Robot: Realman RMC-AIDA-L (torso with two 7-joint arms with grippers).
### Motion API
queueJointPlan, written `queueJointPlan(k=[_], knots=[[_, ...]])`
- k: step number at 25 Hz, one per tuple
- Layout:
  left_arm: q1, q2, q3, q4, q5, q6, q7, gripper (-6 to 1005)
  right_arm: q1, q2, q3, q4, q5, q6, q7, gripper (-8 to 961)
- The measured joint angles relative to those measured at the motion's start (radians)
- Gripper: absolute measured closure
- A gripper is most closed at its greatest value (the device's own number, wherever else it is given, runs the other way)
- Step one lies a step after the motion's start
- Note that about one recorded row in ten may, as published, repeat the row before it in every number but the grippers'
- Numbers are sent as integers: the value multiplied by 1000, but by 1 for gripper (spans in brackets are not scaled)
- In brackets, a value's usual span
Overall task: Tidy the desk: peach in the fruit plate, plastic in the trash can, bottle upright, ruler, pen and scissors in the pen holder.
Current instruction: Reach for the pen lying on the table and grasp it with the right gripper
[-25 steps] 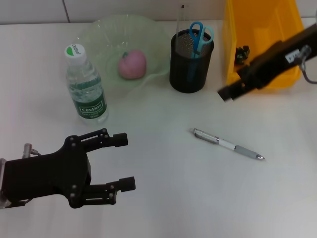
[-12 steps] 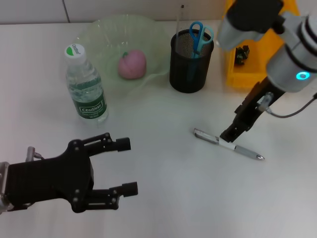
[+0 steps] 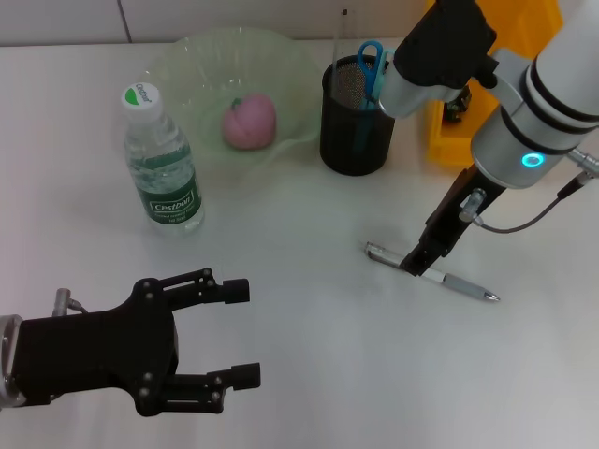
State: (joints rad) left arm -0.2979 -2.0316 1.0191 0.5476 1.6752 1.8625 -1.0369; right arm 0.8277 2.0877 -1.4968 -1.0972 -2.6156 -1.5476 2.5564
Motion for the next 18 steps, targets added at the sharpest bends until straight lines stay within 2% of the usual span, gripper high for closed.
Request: queueJointPlan(k=[6,11,16,18], knots=[[0,2,6,0,0,-1,0,163,3,0,-49,24,2,37,-11,201],[0,1,7,0,9,-2,0,163,4,0,-108,28,2,58,-13,428],[0,0,7,0,11,-2,0,163,7,0,-121,36,2,75,-9,517],[-1,-1,5,0,11,-2,0,163,10,0,-123,47,1,81,-9,521]])
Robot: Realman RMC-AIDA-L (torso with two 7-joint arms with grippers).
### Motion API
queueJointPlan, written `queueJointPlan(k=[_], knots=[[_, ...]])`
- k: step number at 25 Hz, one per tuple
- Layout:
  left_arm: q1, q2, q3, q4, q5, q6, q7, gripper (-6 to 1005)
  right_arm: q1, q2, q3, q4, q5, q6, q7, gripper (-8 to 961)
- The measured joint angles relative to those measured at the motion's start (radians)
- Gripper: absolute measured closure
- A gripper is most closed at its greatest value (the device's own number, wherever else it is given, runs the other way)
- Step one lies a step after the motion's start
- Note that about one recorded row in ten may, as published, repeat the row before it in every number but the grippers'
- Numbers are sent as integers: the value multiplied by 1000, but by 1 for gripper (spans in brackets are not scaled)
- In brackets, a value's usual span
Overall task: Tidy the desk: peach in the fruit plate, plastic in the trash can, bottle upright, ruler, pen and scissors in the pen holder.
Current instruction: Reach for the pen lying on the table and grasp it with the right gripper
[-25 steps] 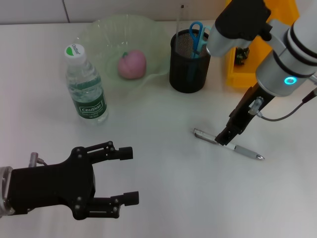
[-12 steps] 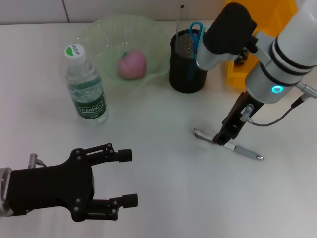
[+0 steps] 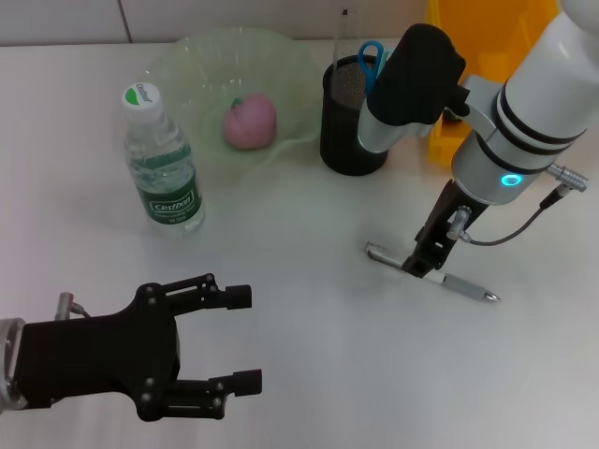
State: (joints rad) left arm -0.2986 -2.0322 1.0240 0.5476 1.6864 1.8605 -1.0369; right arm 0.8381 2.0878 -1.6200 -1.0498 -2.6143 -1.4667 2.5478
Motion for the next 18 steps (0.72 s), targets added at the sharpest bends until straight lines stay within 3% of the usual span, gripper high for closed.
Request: queueJointPlan(k=[11,18], knots=[[-1,-2,-3,0,0,0,0,163,17,3,-18,52,15,31,16,531],[-2,-1,-5,0,-1,0,0,164,27,3,-26,69,23,38,24,594]])
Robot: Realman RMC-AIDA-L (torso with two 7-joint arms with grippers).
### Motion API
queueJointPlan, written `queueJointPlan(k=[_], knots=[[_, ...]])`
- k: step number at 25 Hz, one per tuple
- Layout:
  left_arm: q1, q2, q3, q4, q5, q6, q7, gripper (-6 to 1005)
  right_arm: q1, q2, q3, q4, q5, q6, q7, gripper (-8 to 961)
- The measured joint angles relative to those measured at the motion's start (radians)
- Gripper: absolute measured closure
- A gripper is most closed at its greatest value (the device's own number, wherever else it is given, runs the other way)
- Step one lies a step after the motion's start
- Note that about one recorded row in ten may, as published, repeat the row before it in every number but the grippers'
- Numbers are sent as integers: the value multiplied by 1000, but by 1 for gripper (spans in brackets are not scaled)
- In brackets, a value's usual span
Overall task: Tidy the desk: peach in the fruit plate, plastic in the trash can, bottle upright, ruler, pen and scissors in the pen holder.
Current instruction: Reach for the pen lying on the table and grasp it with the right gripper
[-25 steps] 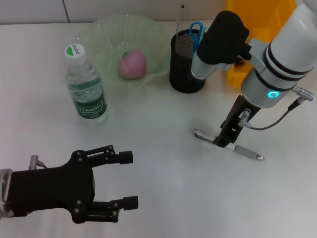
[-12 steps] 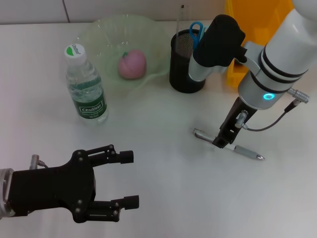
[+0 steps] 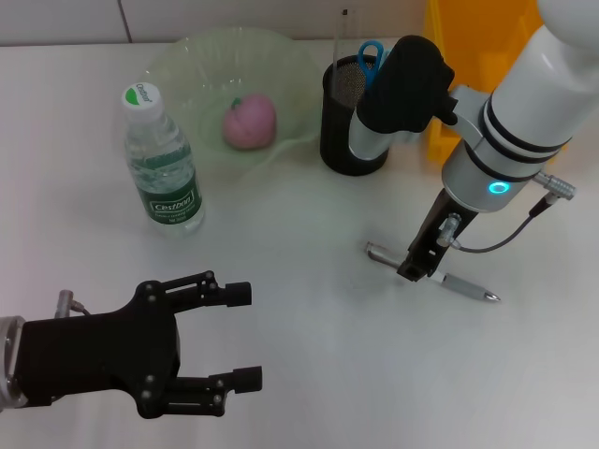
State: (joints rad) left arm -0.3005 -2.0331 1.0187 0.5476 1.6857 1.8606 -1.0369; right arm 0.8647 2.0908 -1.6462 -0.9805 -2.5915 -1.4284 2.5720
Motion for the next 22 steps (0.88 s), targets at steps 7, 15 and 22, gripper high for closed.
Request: queueJointPlan(k=[7,15,22], knots=[[0,1,3,0,0,-1,0,164,4,0,0,18,2,9,1,653],[1,1,1,0,0,-2,1,164,10,0,-1,39,2,13,5,708],[1,-1,0,0,1,-2,3,164,17,0,3,52,4,14,5,829]])
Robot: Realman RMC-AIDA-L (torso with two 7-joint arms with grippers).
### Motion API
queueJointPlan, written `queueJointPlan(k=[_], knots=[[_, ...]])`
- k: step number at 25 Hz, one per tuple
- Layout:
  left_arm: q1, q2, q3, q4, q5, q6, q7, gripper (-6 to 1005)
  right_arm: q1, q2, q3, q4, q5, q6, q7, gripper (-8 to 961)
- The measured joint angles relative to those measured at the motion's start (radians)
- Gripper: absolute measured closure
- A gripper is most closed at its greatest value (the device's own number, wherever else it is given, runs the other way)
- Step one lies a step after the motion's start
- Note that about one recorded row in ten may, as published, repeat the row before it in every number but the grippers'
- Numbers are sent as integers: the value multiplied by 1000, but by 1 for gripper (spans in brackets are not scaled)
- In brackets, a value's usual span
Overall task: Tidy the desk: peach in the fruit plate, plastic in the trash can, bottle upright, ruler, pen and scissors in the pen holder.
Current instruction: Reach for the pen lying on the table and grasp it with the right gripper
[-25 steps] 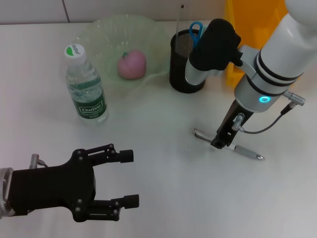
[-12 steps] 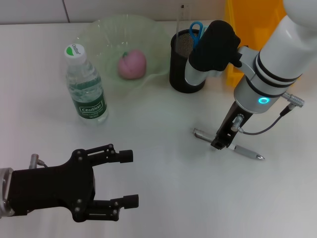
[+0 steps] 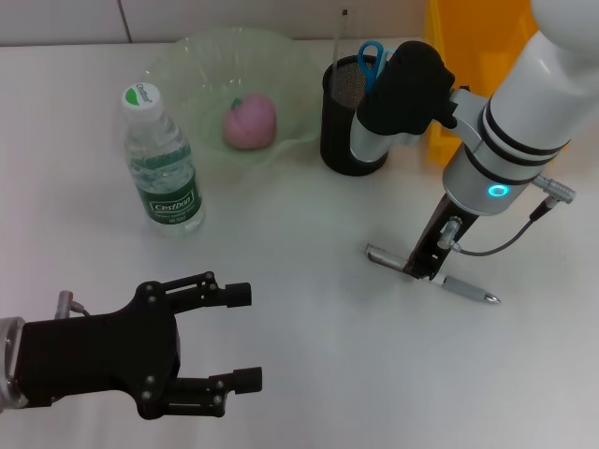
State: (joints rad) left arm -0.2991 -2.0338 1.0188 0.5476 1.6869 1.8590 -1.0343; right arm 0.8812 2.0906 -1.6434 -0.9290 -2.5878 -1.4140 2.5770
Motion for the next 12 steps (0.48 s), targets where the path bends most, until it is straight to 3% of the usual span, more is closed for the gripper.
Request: queueJointPlan(k=[8,12], knots=[[-1,0,0,2,1,2,0,164,-16,0,16,-39,7,-16,3,844],[-2,0,-1,3,1,4,0,165,-40,-4,84,-107,15,-46,-2,856]])
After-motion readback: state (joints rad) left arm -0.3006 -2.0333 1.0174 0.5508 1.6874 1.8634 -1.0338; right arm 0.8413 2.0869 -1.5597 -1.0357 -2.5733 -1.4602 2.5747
